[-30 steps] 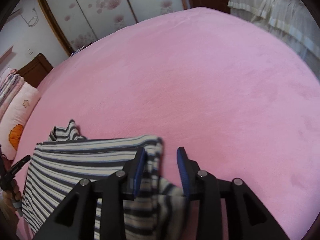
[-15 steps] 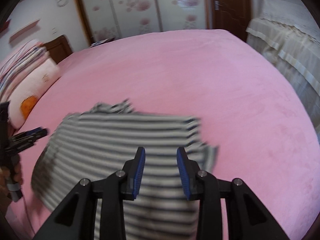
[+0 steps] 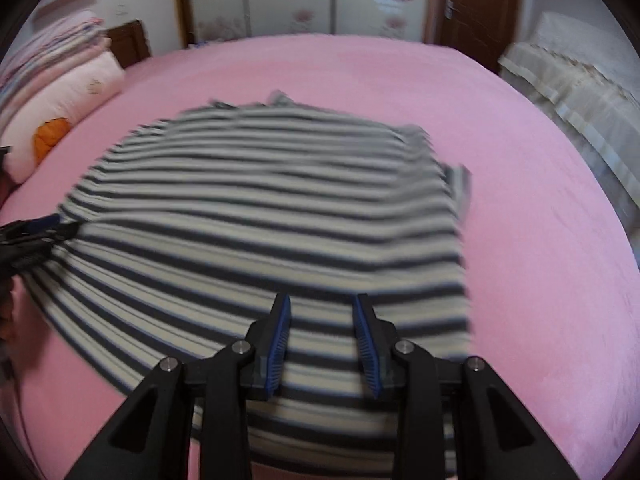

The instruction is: Fold small clothes

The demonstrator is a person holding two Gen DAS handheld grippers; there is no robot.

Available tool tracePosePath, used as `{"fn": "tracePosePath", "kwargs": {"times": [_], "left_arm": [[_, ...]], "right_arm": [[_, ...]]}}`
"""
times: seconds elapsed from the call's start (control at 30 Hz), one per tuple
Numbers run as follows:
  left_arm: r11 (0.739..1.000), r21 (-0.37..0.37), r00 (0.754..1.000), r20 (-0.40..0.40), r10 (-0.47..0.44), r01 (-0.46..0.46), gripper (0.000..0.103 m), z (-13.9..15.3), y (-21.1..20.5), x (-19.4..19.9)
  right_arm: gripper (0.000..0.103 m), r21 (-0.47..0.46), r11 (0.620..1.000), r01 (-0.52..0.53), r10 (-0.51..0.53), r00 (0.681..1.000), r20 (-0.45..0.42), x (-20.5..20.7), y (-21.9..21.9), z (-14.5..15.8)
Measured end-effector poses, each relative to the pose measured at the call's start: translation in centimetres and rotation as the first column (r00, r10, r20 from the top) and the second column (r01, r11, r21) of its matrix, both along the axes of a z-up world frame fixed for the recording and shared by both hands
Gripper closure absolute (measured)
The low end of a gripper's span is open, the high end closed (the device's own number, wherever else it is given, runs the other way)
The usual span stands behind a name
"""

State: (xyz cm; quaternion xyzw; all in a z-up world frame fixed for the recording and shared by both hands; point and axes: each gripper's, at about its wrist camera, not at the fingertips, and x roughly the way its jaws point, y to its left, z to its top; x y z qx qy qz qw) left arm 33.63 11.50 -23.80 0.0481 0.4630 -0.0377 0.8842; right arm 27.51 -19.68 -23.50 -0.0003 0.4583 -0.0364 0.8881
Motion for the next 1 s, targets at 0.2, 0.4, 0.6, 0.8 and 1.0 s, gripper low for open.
{"fn": "tracePosePath", "kwargs": {"times": [0.2, 0.4, 0.6, 0.8, 1.0], "left_arm": [[0.999, 0.040, 1.000, 0.006, -0.017, 0.017, 0.049, -0.6, 0.8, -0.5], [0.998, 0.065, 1.000, -0.003, -0.010, 0.010, 0.049, -0.2, 0.2, -0.4], [0.998, 0.062, 1.000, -0.027, 0.014, -0.012, 0.047, 1.2, -0.4, -1.2], [0.998, 0.043, 0.999, 0.002, 0.043, -0.043, 0.037, 3.9, -1.1, -3.5], [0.998, -0.040, 0.998, 0.032, 0.046, -0.044, 0.031, 4.1, -3.6, -6.5]], "right_arm": [[0.085, -0.016, 0.998, 0.054, -0.054, 0.998, -0.014, -2.2, -4.5, -0.5], [0.078, 0.045, 0.993, 0.112, -0.111, 0.993, -0.026, -3.0, -6.5, -0.5], [0.078, -0.002, 0.997, 0.076, -0.076, 0.997, 0.003, -3.3, -4.5, 1.1], [0.078, 0.016, 1.000, 0.021, -0.022, 0.998, 0.060, -4.0, -1.5, 3.8], [0.078, 0.087, 0.994, -0.072, 0.066, 0.995, 0.074, -4.1, 2.9, 4.1]]}}
